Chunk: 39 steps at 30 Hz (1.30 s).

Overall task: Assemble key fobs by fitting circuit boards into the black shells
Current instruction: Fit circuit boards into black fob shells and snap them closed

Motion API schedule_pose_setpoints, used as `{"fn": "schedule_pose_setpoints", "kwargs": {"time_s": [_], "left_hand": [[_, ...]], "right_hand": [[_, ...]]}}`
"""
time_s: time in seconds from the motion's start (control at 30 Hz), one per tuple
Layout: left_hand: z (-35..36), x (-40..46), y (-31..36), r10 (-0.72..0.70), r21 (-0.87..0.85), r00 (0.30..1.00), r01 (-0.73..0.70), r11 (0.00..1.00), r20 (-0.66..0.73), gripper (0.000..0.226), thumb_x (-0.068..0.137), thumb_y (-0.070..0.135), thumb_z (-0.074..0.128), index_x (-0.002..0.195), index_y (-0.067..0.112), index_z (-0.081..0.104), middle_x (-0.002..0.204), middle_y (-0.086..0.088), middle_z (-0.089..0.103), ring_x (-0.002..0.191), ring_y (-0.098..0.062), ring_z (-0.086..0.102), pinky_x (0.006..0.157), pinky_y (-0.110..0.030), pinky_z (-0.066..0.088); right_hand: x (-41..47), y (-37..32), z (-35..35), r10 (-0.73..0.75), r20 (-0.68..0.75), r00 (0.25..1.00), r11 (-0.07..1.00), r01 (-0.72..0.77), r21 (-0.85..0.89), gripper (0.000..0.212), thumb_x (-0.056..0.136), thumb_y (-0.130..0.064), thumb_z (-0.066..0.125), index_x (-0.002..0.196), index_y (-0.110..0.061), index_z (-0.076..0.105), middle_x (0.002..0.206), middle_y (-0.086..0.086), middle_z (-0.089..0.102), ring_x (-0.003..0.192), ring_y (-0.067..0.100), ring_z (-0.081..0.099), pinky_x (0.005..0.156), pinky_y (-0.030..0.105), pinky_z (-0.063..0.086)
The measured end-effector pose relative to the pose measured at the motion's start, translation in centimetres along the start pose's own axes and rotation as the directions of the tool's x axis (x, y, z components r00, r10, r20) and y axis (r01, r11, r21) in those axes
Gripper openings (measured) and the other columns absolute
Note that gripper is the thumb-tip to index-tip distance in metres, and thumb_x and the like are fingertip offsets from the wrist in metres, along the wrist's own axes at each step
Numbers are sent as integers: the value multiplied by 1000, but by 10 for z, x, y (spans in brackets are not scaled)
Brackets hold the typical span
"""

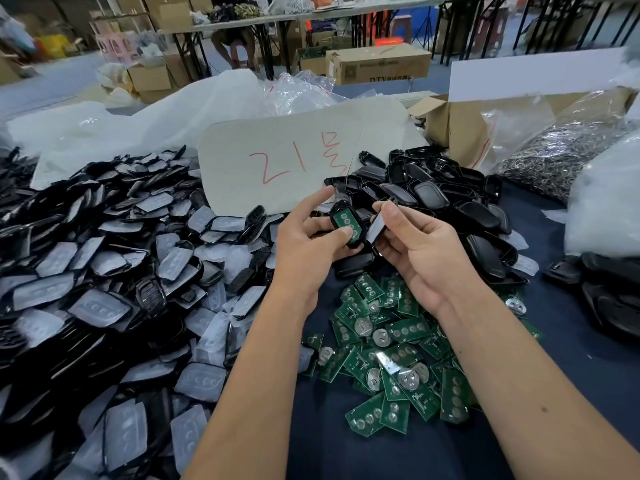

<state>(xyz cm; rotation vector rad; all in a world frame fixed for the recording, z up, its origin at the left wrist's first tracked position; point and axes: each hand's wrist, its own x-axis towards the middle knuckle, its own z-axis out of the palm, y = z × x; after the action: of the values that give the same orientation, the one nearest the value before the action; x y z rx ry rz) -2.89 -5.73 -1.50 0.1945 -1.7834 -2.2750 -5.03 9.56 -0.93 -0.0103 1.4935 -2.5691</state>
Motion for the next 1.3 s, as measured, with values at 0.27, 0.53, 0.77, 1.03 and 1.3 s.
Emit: {"fn": "schedule_pose_setpoints", "kwargs": {"time_s": [0.27, 0.53, 0.77, 1.03, 1.3], "left_hand": [[-2, 5, -3, -59, 15, 996, 60, 998, -63, 35, 87, -10, 74, 116, 8, 64, 94, -13, 61, 77, -19, 75, 74, -35, 63], [-4, 5, -5, -25, 41, 999, 27, 999, -39, 35, 86, -7, 77, 116, 9, 69, 83, -5, 71, 78, -23, 77, 75, -38, 64], [4, -4, -2, 121, 226, 993, -116, 967, -7, 29, 83, 4, 85, 107, 18, 75, 88, -3, 79, 83, -23, 78, 71, -41, 66], [19, -12, -2, 242, 384, 967, -255, 888, 82, 17, 86, 5, 82, 90, 22, 80, 83, 11, 79, 79, -5, 75, 66, -17, 59], [21, -15, -2, 292, 464, 952, -300, 833, 91, 29, 74, 8, 92, 86, 30, 76, 76, 14, 73, 72, 1, 67, 71, -17, 56]], "right_hand": [[-1, -1, 0, -15, 20, 1000, 1000, 15, 5, 53, 61, -33, 84, 103, -2, 75, 100, 13, 70, 89, 19, 64, 85, 29, 58], [-1, 0, 1, -36, -7, 999, 996, 35, -80, 49, 53, -41, 88, 91, -11, 82, 99, 16, 71, 93, 28, 59, 92, 41, 53], [-1, 3, 1, -116, -107, 987, 982, 98, -161, 34, 62, -34, 87, 89, -13, 81, 74, -1, 77, 59, 5, 65, 58, 18, 53], [-1, 7, -1, -224, -172, 959, 952, 177, -248, 11, 77, -20, 91, 84, -17, 82, 78, 1, 80, 65, 2, 72, 61, 11, 52], [3, 9, -6, -263, -201, 944, 854, 131, -503, 57, 62, -68, 86, 77, -13, 78, 71, 7, 76, 65, 17, 71, 65, 37, 59]]}}
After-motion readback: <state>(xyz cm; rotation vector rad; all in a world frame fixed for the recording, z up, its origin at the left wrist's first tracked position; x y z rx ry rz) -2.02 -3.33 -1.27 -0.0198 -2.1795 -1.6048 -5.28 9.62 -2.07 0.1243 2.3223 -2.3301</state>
